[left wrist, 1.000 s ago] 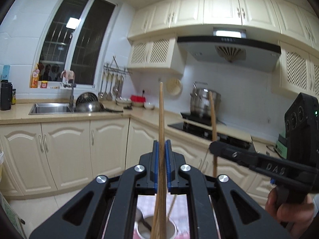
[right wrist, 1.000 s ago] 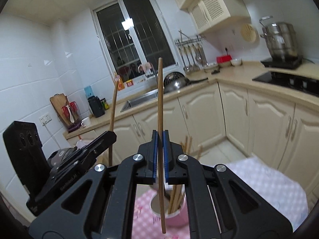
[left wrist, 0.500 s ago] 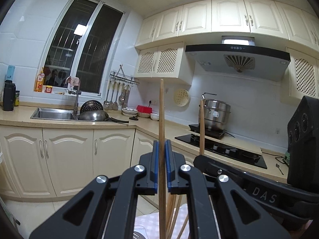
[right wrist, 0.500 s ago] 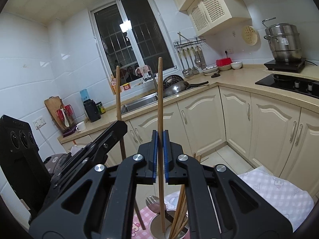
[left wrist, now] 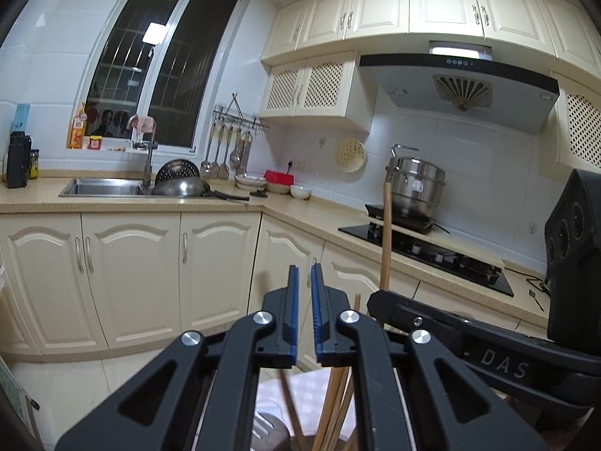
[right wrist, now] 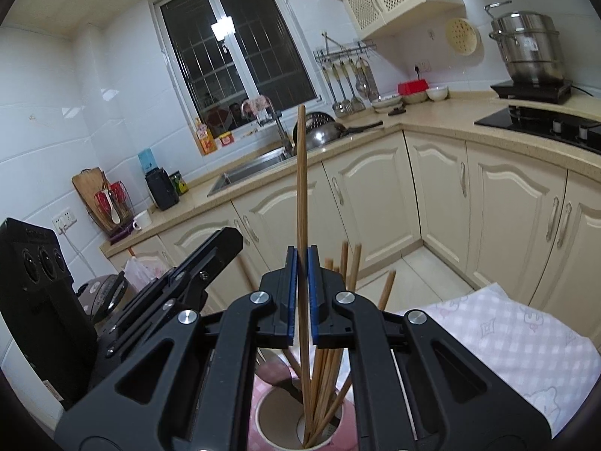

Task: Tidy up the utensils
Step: 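Lift both chopsticks upright into the pink cup and open both tools, then move both open tools back down over the blue knife and chopsticks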

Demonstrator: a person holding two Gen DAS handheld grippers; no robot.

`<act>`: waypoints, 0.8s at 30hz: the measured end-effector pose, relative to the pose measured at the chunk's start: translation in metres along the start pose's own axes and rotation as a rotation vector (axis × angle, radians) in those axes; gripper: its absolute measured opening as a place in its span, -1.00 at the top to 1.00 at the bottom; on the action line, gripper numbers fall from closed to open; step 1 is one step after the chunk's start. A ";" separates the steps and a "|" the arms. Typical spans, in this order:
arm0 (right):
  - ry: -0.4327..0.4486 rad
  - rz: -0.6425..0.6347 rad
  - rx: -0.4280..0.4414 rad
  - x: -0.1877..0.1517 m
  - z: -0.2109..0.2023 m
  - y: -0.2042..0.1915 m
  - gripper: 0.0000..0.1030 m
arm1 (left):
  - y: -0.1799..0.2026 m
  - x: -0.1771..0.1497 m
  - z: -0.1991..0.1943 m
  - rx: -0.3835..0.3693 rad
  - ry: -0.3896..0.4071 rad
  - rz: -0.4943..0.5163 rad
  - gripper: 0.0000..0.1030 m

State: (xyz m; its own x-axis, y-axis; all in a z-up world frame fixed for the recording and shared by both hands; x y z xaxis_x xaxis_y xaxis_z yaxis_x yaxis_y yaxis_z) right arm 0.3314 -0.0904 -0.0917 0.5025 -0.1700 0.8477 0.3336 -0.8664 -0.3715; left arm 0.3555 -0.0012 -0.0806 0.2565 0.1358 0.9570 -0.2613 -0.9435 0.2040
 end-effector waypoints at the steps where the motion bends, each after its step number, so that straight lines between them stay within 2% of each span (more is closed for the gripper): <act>1: -0.004 0.003 -0.002 -0.001 0.000 0.001 0.83 | 0.000 -0.003 -0.001 -0.005 -0.008 0.004 0.88; 2: -0.005 0.012 -0.011 -0.003 -0.003 0.004 0.60 | 0.001 -0.004 -0.003 -0.006 -0.011 0.008 0.86; 3: 0.002 0.023 -0.015 -0.002 -0.006 0.007 -0.13 | 0.000 -0.005 -0.006 -0.003 -0.016 0.014 0.85; 4: 0.024 0.039 -0.025 0.000 -0.011 0.011 -0.39 | -0.001 -0.006 -0.009 0.004 -0.017 0.014 0.74; 5: 0.050 0.052 -0.031 0.002 -0.018 0.015 -0.57 | -0.004 -0.005 -0.013 0.003 -0.017 0.011 0.29; 7: 0.063 0.068 -0.025 0.005 -0.027 0.019 -0.58 | -0.009 -0.001 -0.023 0.024 -0.004 0.003 -0.25; 8: 0.072 0.074 -0.032 0.007 -0.034 0.021 -0.59 | -0.010 0.000 -0.027 0.029 0.002 0.004 -0.45; 11: 0.100 0.080 -0.040 0.012 -0.048 0.025 -0.77 | -0.011 0.007 -0.041 0.038 0.022 0.013 -0.75; 14: 0.111 0.090 -0.045 0.016 -0.060 0.029 -0.87 | -0.009 0.013 -0.054 0.058 0.028 0.035 -0.85; 18: 0.106 0.104 -0.056 0.018 -0.074 0.036 -0.88 | -0.003 0.018 -0.068 0.083 0.020 0.064 -0.89; 24: 0.091 0.099 -0.097 0.013 -0.099 0.046 -0.88 | 0.007 0.016 -0.091 0.082 -0.007 0.078 -0.90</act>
State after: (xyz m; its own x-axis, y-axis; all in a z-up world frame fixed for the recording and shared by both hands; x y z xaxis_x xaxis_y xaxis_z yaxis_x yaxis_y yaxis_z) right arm 0.2743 -0.1787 -0.0606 0.4535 -0.2949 0.8411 0.2048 -0.8840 -0.4203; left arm 0.2726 0.0219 -0.0453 0.2446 0.0597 0.9678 -0.2040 -0.9726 0.1115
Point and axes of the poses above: each gripper's, at about its wrist camera, not at the fingertips, and z roughly the way its jaws point, y to its right, x to its top, the point moved 9 cm from there along z, roughly the way its jaws point
